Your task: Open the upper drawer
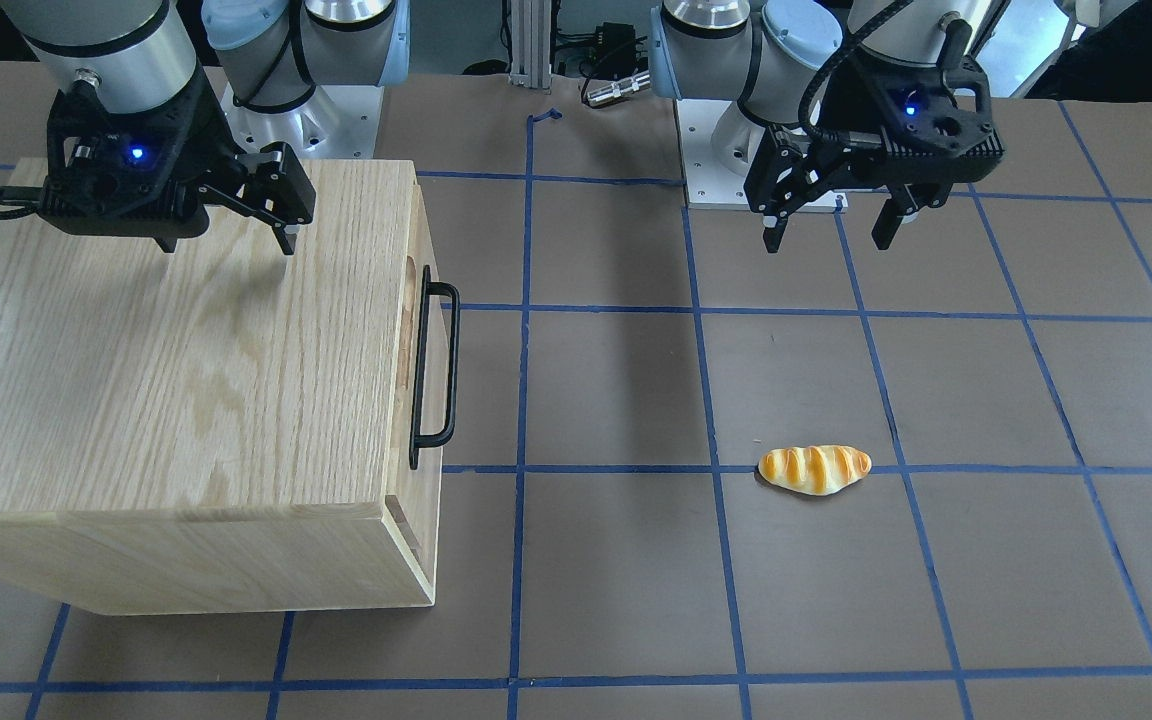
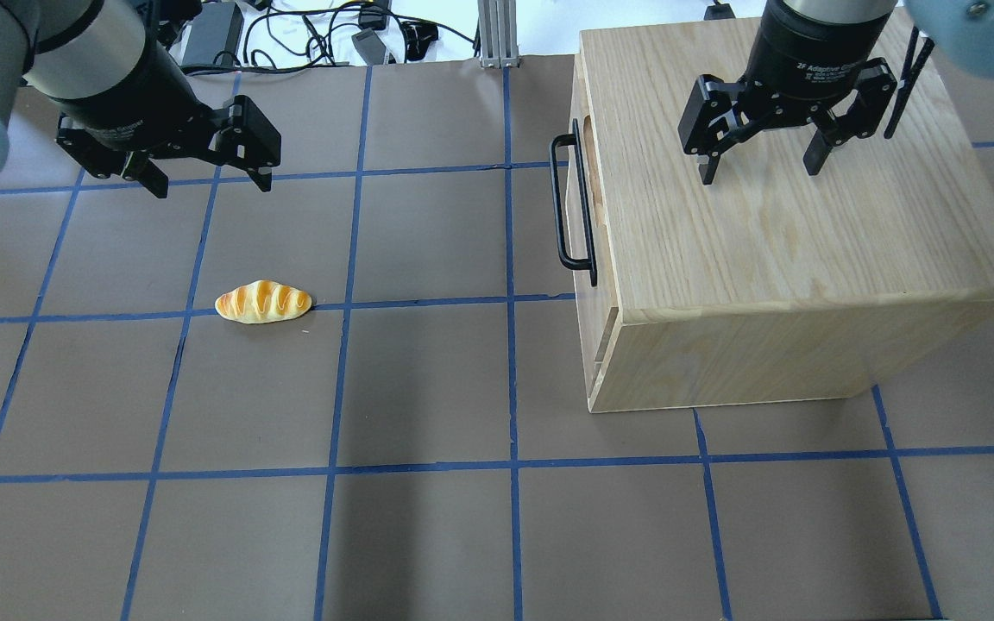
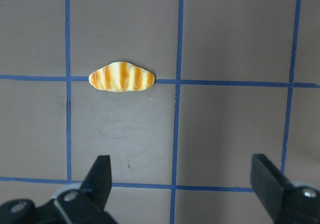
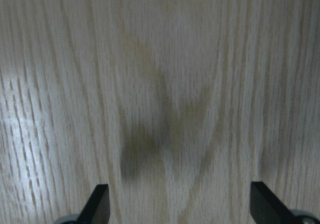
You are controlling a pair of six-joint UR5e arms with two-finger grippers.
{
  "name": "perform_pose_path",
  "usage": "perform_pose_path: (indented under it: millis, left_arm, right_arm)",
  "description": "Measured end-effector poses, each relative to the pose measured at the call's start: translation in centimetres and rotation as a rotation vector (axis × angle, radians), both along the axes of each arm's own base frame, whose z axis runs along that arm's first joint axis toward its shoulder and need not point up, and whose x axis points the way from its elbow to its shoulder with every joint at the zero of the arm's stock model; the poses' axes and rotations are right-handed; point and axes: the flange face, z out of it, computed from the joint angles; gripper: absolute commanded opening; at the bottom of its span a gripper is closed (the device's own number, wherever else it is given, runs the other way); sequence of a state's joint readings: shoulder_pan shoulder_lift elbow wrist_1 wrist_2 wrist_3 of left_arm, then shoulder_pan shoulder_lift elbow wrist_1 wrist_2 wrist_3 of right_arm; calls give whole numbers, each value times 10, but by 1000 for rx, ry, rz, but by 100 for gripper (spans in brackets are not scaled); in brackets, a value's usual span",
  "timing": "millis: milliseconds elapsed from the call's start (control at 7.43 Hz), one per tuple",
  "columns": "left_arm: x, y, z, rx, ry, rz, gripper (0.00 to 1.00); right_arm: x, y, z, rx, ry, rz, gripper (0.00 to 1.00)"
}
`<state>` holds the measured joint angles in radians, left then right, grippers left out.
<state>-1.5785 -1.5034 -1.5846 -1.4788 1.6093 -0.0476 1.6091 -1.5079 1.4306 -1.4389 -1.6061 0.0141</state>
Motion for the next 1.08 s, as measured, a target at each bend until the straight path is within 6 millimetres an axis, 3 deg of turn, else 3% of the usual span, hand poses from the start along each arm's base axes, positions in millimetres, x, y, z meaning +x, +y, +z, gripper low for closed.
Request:
perform_pose_path:
  millis: [1077]
  left_arm:
    - [-2,1,2,-3,15,-3,100]
  right_arm:
    - [0,0,0,1,0,-1,100]
